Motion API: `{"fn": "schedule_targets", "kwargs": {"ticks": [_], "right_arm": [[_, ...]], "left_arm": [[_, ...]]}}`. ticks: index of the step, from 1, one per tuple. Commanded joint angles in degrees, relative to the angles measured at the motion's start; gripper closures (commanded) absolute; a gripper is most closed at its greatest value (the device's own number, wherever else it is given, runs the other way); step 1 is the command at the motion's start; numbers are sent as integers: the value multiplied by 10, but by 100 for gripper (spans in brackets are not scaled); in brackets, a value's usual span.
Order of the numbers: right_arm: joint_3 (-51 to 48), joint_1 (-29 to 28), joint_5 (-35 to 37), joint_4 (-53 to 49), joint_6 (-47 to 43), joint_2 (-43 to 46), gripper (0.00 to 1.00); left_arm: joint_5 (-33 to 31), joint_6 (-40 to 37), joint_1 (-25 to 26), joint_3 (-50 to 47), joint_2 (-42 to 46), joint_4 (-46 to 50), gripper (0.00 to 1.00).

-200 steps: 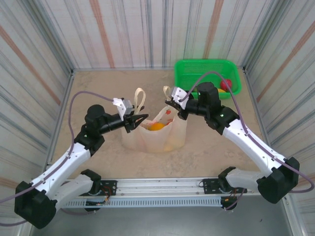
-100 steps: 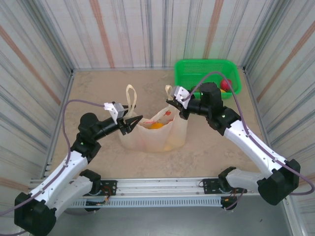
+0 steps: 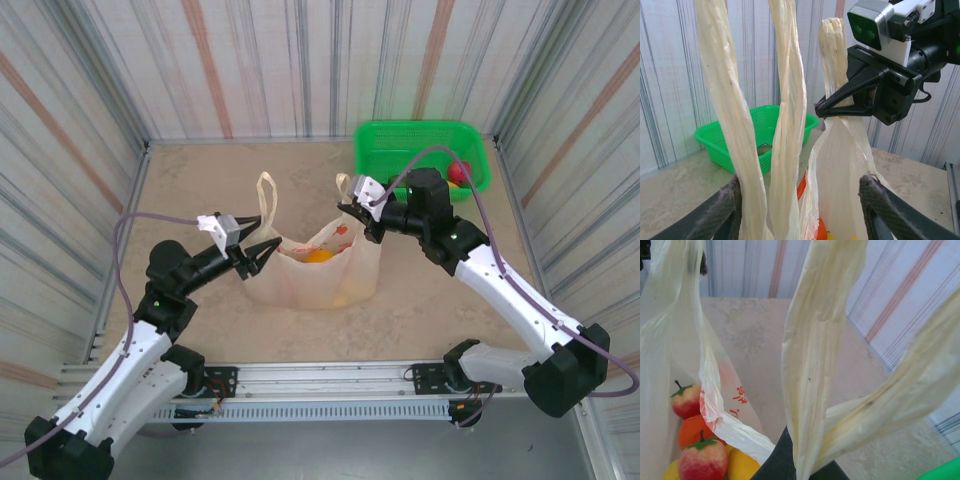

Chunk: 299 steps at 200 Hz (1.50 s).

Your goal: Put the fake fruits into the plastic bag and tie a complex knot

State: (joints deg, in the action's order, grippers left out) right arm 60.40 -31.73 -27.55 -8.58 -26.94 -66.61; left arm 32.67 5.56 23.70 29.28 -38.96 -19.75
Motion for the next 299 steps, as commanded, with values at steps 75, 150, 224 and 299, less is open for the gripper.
{"fn": "schedule_targets", "kwargs": {"ticks": [75,150,224,299], "right_arm": [[17,-21,-33,-9,4,-4,100],[70,-145,108,-59,-103,-66,100],[149,-197,266,-140,-185,-147,100],[154,-211,282,-151,-203,-163,100]], "left_arm": [[40,21,-17,-1,-23,-3,97],[150,-29,-17,165,-165,181,100],[136,-84,21,251,-237,335,100],[117,-64,17,236,-230,299,69]]}}
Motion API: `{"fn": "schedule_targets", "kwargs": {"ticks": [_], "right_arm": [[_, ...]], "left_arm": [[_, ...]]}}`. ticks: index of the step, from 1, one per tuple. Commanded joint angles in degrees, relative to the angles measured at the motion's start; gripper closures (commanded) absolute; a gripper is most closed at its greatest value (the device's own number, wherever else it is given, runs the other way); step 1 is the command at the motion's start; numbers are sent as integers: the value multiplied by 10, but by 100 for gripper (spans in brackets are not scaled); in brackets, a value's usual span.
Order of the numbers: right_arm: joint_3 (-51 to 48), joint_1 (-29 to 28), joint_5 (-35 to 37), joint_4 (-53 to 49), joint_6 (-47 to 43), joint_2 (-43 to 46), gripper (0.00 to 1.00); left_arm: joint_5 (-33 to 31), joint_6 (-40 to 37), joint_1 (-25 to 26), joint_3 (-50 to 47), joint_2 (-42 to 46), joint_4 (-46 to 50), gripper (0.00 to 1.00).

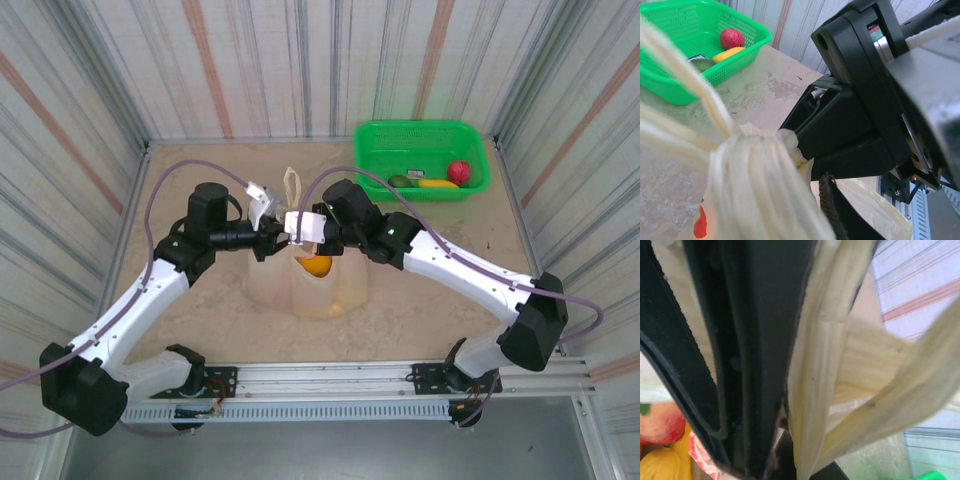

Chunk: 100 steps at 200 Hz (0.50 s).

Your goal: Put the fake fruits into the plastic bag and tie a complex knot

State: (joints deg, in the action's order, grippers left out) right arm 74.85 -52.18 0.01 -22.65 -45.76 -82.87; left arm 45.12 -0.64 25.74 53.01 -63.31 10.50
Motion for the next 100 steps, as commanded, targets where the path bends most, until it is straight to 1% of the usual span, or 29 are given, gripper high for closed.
{"fn": "schedule_targets", "kwargs": {"ticks": [1,24,62,78,100], "right_arm": [[10,-6,6,-10,-15,0,100],[6,-8,2,-5,-15,0,100],[14,-18,-1,-2,-16,-8,100],[15,-22,-2,-2,-16,-9,100],[9,-22,-10,6,-11,-4,100]], "left_arm": [[-7,-2,-3,-1,14,-4,69],[-4,7,-6,-8,16,-19,63],[7,16,-5,-8,4,-30,59],[2,17,-6,-8,4,-33,57],[-5,22,-8,-14,8,-42,58]]}}
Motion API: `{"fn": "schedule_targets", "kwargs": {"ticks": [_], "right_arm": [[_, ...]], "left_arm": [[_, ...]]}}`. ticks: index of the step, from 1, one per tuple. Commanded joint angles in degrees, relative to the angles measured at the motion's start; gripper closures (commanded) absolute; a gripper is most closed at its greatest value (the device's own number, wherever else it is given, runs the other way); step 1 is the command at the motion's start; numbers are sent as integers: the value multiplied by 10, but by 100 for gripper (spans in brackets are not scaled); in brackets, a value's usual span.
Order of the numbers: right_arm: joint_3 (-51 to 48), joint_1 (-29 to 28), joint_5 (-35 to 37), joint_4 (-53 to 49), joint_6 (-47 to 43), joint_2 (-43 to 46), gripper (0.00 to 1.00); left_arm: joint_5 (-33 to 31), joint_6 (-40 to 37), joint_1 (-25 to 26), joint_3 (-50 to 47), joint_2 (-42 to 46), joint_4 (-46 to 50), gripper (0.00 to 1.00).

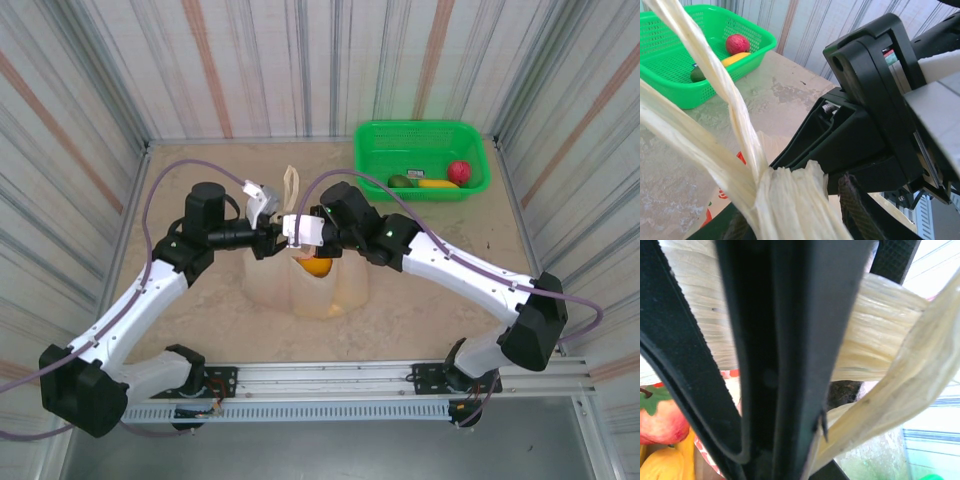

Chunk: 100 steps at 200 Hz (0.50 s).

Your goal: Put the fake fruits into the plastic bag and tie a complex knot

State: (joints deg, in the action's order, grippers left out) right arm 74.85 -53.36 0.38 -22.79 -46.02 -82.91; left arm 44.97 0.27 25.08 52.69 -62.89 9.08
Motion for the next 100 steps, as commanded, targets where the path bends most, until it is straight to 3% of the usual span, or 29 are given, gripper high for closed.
{"fn": "schedule_targets", "kwargs": {"ticks": [1,62,100], "right_arm": [[9,-10,-14,8,-8,-2,100],[-5,-10,-40,36,22,3,100],[-8,-7,-51,49,37,4,100]], "left_arm": [[-4,13,-1,-11,5,-29,58],[15,31,-1,-36,12,-83,78],[20,45,-2,-53,18,-114,62]]}}
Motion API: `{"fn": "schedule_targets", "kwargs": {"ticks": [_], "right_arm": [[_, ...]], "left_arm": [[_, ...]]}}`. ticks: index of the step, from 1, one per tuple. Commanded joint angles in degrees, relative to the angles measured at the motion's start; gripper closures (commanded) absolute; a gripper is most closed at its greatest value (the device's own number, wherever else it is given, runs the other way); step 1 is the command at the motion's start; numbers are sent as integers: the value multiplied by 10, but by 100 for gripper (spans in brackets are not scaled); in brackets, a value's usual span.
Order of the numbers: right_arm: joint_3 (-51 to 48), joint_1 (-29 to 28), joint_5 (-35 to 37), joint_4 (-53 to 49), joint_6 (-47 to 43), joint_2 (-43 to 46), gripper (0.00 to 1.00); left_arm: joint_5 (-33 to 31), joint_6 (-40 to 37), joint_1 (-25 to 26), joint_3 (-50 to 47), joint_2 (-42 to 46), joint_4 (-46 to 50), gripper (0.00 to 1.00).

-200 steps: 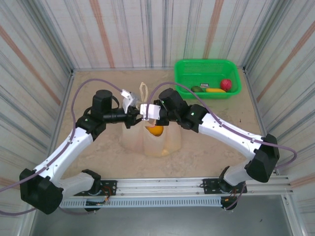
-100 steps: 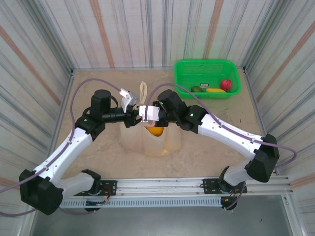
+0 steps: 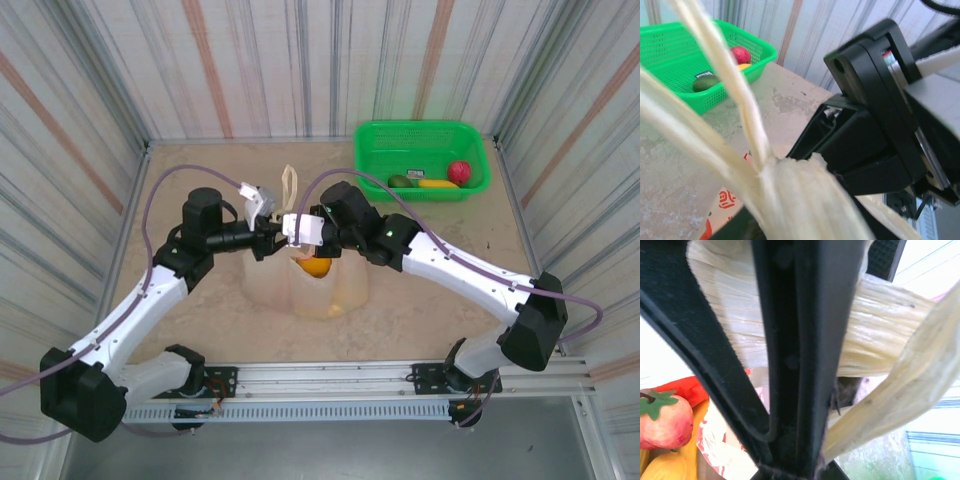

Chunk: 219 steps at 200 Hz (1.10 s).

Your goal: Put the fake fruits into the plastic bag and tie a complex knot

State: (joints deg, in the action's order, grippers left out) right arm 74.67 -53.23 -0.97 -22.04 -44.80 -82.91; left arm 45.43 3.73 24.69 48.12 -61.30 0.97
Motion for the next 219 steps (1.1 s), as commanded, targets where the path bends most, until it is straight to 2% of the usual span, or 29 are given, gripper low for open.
{"fn": "schedule_targets", "kwargs": {"ticks": [1,50,108,168,219], "right_arm": [[-6,-8,-38,42,26,4,100],[-16,-8,-57,66,52,13,100],[-29,-7,-68,111,88,10,100],[-36,-5,-80,146,112,13,100],[-46,-3,-79,148,117,21,100]], "left_arm": [[16,11,3,-7,2,-33,61],[-6,25,4,-15,3,-54,58],[11,47,11,-29,-8,-96,61],[10,44,19,-35,-11,-98,64],[14,29,20,-33,-8,-90,90]]}}
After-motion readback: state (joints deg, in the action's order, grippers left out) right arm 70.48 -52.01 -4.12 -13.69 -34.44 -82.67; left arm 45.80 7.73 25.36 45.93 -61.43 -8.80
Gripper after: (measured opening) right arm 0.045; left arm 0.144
